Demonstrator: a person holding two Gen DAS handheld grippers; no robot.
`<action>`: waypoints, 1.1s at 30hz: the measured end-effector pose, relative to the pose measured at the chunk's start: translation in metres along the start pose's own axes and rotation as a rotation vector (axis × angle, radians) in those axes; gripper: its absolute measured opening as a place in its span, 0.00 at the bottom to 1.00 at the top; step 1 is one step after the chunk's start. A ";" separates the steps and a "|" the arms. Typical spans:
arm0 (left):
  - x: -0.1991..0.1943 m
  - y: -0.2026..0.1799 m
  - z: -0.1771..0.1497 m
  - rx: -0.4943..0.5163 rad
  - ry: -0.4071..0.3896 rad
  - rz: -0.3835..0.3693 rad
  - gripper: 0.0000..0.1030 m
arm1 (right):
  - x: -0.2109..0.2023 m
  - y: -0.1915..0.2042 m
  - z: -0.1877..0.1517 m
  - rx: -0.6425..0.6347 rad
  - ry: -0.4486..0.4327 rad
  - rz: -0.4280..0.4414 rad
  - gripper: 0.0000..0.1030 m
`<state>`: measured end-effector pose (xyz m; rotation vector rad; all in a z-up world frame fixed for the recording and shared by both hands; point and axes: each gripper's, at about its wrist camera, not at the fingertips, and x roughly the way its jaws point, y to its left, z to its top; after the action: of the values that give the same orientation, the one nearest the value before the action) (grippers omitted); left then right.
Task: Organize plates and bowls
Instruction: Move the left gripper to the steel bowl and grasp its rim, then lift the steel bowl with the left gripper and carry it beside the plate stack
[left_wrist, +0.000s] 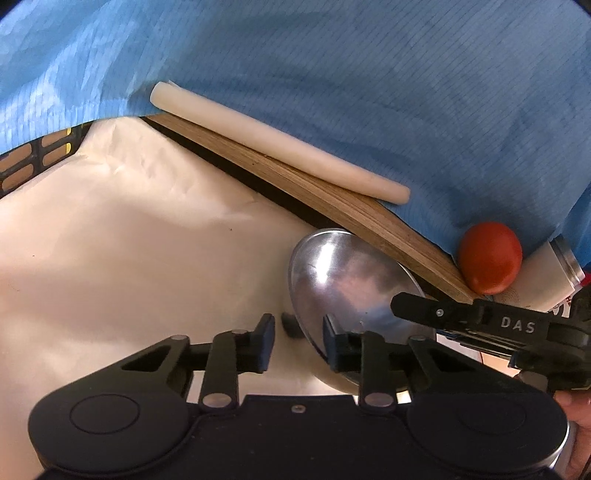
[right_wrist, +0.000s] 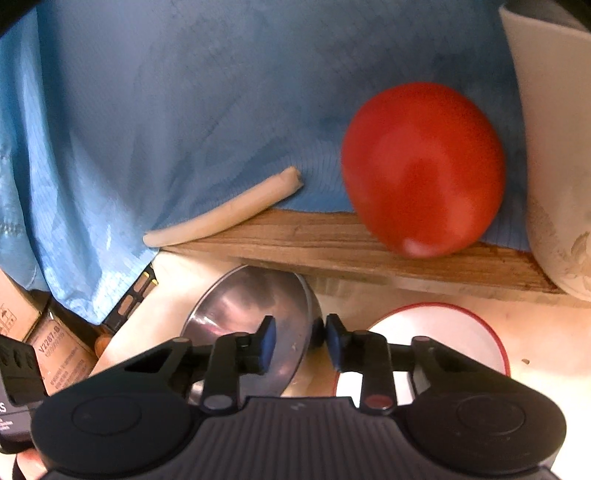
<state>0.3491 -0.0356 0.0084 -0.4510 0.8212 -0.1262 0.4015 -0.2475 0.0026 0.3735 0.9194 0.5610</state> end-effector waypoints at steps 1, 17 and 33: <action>-0.001 0.000 0.000 0.003 0.000 0.006 0.26 | 0.000 0.000 0.000 -0.002 0.003 0.002 0.28; -0.027 0.011 -0.007 0.009 -0.001 0.045 0.20 | -0.004 0.019 -0.016 -0.012 0.052 0.017 0.17; -0.076 -0.033 -0.029 0.086 -0.039 -0.042 0.20 | -0.079 0.035 -0.042 -0.003 -0.020 -0.048 0.17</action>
<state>0.2785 -0.0535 0.0565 -0.3888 0.7647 -0.1905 0.3185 -0.2646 0.0478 0.3532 0.9062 0.5139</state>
